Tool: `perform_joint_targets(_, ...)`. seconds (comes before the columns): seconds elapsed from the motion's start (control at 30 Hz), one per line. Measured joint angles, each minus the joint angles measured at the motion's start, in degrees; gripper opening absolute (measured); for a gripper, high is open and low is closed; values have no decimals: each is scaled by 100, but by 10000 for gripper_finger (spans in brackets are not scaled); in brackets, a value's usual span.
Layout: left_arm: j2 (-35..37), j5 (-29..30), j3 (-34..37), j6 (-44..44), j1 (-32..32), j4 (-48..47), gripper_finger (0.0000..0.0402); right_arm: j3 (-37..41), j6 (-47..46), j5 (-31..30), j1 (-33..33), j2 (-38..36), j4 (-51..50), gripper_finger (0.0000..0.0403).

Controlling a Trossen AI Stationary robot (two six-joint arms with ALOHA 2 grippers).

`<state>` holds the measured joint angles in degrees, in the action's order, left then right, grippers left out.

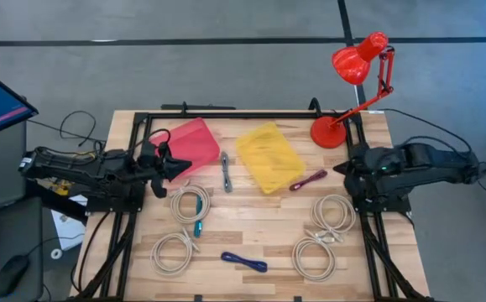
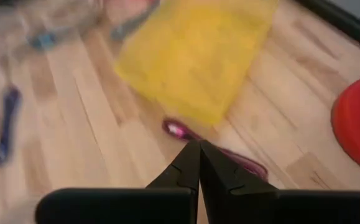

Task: Pick & Place USB Port
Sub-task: Put the pink charger cable into the yellow transparent bin

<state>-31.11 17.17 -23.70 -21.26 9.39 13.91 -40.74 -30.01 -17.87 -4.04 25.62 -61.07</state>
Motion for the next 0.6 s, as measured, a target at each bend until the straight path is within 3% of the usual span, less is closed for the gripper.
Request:
perform_joint_targets(0.2,-2,0,0,0,0,-15,6,-234,898,-8,5,588,14,0)
perform_joint_targets(0.6,-2,-1,2,-2,0,-13,6,-239,1048,-17,4,1340,-23,10)
